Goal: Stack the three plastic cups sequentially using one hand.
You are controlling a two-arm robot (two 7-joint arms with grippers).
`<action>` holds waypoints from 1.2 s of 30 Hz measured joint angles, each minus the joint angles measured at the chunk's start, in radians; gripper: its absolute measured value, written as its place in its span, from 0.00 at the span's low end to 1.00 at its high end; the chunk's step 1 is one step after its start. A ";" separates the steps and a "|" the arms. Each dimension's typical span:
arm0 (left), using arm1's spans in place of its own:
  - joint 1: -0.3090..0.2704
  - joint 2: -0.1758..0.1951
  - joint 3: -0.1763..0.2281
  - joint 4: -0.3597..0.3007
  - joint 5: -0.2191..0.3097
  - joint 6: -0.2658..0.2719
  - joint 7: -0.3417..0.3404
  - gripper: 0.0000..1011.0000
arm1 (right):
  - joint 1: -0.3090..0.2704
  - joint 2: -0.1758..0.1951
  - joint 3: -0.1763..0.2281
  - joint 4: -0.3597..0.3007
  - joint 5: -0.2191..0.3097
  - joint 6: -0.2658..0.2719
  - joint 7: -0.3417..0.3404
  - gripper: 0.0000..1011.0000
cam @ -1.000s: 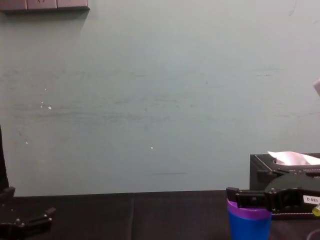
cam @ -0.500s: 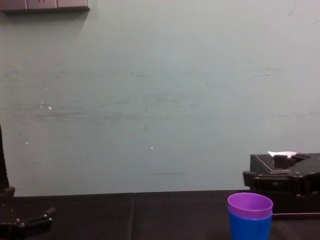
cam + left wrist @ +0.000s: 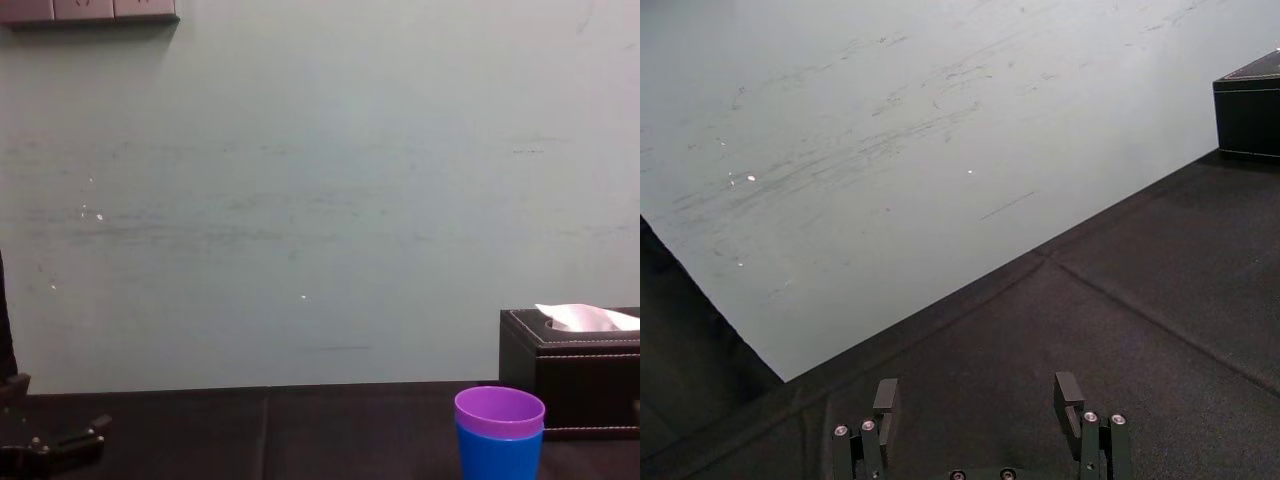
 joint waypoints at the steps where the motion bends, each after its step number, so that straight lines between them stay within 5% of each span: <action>1: 0.000 0.000 0.000 0.000 0.000 0.000 0.000 1.00 | -0.019 0.009 0.007 -0.005 0.003 -0.009 0.005 0.99; 9: 0.000 0.000 0.000 0.000 0.000 0.000 0.000 1.00 | -0.133 0.047 0.008 0.022 -0.025 -0.138 0.057 0.99; 16: 0.000 0.000 0.000 0.000 0.000 0.000 0.000 1.00 | -0.150 0.031 -0.023 0.054 -0.068 -0.213 0.074 0.99; 36: 0.000 0.000 0.000 0.000 0.000 0.000 0.000 1.00 | -0.066 -0.070 -0.117 0.120 -0.122 -0.157 0.033 0.99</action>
